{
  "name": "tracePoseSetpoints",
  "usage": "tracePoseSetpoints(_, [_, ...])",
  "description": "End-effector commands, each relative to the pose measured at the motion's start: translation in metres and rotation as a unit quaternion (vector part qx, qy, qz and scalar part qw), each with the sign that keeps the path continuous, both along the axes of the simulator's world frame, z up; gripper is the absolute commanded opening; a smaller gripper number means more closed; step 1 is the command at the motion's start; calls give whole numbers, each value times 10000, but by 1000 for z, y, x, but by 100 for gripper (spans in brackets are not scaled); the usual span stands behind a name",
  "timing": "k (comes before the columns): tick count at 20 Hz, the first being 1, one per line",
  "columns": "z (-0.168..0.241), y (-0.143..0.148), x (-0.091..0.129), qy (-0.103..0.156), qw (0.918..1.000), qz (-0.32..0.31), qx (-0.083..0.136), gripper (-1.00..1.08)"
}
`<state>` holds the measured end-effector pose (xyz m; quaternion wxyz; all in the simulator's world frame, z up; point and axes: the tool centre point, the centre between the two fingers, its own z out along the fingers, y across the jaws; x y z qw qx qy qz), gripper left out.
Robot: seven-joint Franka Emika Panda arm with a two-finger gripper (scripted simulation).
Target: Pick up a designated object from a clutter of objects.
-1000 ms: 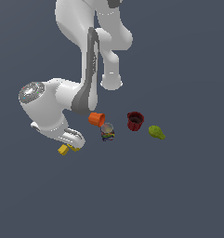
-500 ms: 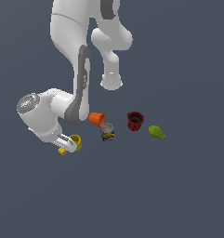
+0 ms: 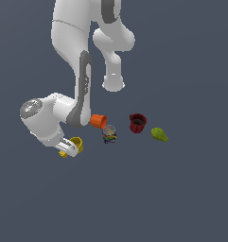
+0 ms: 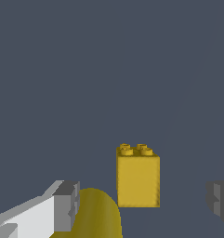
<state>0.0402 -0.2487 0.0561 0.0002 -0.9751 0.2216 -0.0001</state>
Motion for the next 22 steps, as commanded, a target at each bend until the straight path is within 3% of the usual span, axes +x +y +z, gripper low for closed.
tracePoseSetpoints(1, [-12, 0, -1, 4, 10000, -4, 1, 100])
tracePoseSetpoints(10, [-39, -1, 0, 3, 10000, -7, 0, 100])
tracePoseSetpoints(11, [-39, -1, 0, 3, 10000, -7, 0, -100])
tracePoseSetpoints(20, [-39, -1, 0, 3, 10000, -7, 0, -100])
tracePoseSetpoints(22, [-25, -5, 9, -125, 9999, -14, -47, -100])
